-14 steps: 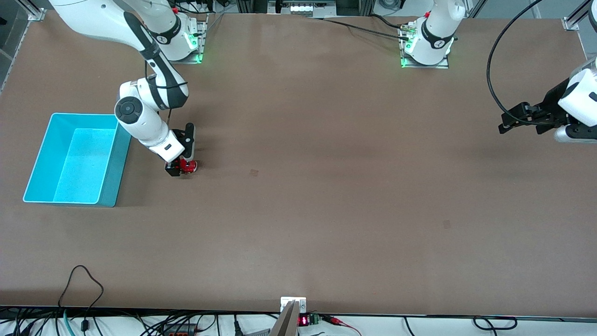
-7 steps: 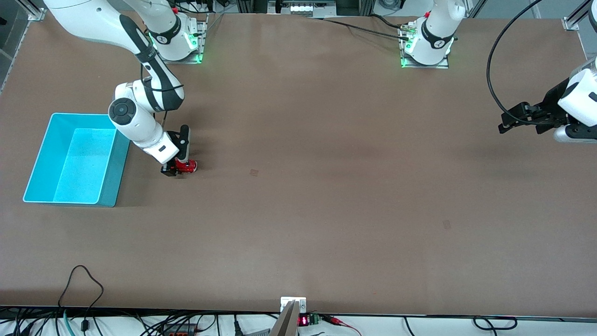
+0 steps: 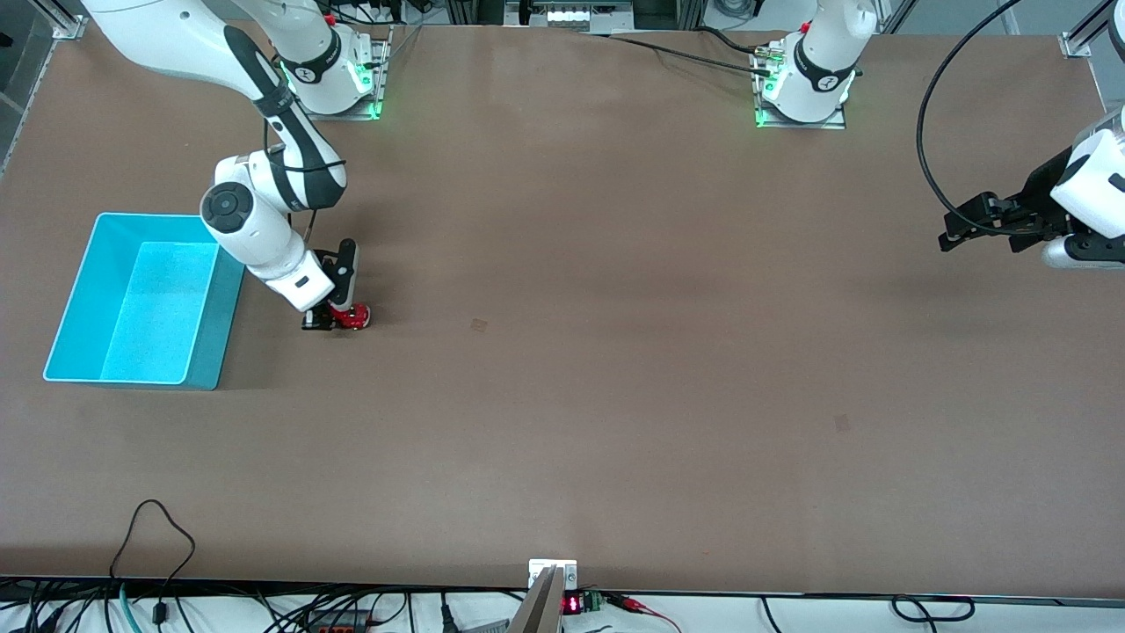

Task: Wind red beetle toy and store in blue box
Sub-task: 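Carry the car with the right gripper into the cyan box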

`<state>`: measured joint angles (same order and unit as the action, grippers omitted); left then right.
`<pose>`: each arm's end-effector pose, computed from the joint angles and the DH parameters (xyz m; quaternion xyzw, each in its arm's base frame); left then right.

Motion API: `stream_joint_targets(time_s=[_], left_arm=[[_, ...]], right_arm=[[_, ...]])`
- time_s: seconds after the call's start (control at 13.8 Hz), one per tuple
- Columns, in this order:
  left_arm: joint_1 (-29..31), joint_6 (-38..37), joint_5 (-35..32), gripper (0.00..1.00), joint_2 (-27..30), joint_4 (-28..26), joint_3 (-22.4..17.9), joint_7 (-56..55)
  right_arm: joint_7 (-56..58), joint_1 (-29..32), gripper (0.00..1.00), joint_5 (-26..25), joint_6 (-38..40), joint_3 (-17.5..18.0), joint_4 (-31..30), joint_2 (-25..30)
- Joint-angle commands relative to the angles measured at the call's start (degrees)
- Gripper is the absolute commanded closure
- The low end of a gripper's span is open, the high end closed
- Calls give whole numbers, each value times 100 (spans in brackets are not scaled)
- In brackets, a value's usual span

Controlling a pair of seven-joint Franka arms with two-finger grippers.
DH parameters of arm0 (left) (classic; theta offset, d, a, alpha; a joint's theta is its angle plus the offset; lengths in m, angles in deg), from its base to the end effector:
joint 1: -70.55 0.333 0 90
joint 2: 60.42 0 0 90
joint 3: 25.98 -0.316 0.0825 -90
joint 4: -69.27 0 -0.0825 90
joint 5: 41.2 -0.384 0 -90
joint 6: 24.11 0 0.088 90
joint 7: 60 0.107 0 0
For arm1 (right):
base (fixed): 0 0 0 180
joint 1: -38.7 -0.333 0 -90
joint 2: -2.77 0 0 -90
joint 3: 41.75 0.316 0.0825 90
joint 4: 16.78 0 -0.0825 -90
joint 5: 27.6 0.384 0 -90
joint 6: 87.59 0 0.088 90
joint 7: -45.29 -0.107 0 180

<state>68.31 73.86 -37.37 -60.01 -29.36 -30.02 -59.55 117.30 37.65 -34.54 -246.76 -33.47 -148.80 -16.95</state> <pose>0.5596 0.0114 0.5691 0.9993 0.0165 -0.0015 0.0334 0.5318 0.0942 0.2108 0.7237 0.6867 0.0571 0.0363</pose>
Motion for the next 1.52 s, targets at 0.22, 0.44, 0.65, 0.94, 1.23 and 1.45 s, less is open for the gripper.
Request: stream_joint_targets(time_s=[0.22, 0.44, 0.65, 0.94, 1.23, 1.45], left_arm=[[5, -42, -110, 0, 55, 19, 26, 43], [5, -42, -110, 0, 55, 28, 26, 43], [5, 11, -198, 0, 37, 28, 18, 43], [57, 29, -198, 0, 29, 28, 35, 34], [286, 29, -259, 0, 55, 28, 457, 25], [321, -24, -259, 0, 81, 11, 457, -150]], right_arm=[[-3039, 79, 100, 44, 885, -62, 80, 1013], [-4744, 141, 100, 52, 1369, -571, 115, 1339], [-5792, 281, 100, 52, 1730, -1212, 115, 1550], [-5839, 352, 100, 44, 1916, -2180, 115, 1446], [-5830, 536, 100, 446, 1828, -2436, 115, 937], [-5559, 615, 100, 536, 1495, -2471, 115, 454]])
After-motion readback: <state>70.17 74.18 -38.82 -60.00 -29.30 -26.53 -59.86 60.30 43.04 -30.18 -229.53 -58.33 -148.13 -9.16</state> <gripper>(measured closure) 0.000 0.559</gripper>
